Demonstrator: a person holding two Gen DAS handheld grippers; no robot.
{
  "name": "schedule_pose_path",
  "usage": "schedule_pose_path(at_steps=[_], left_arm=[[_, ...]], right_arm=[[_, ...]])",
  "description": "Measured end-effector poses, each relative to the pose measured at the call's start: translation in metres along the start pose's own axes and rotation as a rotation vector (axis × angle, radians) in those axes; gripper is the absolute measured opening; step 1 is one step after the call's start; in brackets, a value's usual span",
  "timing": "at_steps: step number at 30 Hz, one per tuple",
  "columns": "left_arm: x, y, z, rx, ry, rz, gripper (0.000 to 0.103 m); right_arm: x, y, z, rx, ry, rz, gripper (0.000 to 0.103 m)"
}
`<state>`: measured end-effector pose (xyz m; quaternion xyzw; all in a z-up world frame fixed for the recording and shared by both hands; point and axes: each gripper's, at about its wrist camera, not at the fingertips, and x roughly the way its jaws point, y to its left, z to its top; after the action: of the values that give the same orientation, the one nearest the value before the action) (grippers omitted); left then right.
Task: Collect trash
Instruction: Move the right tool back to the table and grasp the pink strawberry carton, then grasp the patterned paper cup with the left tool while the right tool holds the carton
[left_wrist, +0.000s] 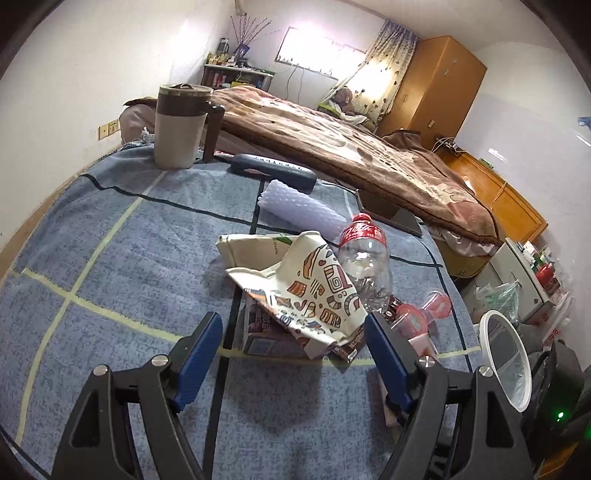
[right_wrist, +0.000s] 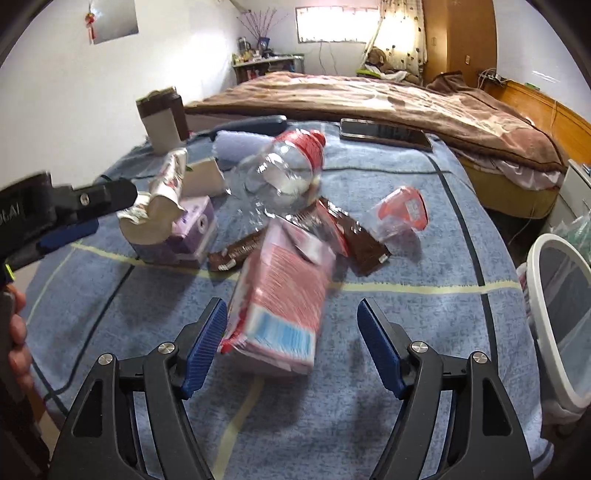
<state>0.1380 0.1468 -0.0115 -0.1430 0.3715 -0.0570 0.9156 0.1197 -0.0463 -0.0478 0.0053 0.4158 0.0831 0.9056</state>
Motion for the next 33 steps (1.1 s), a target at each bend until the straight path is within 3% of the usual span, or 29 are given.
schedule_pose_path(at_steps=[6, 11, 16, 28, 33], left_arm=[[0.014, 0.003, 0.001, -0.035, 0.03, -0.005, 0.079], [0.016, 0.002, 0.001, -0.033, 0.029, -0.006, 0.076], [0.018, 0.002, 0.004, -0.043, 0.027, -0.007, 0.07], [0.016, 0.013, 0.007, -0.15, -0.005, -0.013, 0.067], [0.025, 0.019, 0.011, -0.17, 0.024, 0.009, 0.065]], right_arm=[[0.005, -0.009, -0.004, 0.037, 0.022, 0.038, 0.07], [-0.003, -0.007, -0.005, 0.026, -0.031, 0.068, 0.068], [-0.004, -0.006, -0.005, 0.02, -0.046, 0.083, 0.041], [-0.007, -0.012, -0.006, 0.026, -0.063, 0.09, 0.037], [-0.005, -0.013, -0.006, 0.031, -0.06, 0.097, 0.037]])
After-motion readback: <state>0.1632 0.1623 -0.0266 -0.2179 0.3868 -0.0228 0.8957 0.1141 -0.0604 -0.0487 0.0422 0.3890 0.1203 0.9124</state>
